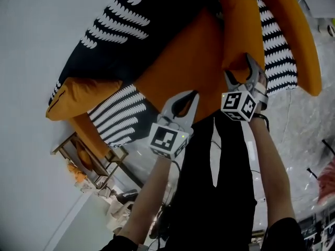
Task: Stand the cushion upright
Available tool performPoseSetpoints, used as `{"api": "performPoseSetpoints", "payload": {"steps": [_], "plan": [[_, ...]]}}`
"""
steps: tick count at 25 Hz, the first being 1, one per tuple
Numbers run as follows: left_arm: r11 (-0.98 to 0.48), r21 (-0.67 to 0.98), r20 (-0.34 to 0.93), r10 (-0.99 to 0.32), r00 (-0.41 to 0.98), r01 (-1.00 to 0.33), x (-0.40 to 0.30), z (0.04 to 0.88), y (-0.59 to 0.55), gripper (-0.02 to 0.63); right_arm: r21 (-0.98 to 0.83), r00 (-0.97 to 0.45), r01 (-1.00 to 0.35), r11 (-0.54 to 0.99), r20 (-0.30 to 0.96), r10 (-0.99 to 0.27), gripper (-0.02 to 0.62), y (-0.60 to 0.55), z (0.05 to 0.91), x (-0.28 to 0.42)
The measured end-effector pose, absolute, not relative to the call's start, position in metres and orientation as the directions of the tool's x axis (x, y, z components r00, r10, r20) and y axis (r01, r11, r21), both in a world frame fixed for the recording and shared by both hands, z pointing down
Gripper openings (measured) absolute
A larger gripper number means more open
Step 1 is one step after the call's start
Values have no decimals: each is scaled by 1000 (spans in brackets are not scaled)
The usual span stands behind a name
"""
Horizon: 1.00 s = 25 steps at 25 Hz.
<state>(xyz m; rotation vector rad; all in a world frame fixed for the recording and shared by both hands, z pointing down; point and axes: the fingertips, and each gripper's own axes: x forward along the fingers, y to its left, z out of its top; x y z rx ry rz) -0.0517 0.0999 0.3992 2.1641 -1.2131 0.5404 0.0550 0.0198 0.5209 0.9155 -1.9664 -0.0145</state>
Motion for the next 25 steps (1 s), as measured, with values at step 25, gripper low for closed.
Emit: {"api": "performPoseSetpoints", "payload": {"steps": [25], "plan": [[-471, 285, 585, -604, 541, -835, -24, 388, 83, 12, 196, -321, -761, 618, 714, -622, 265, -4, 491, 134]]}}
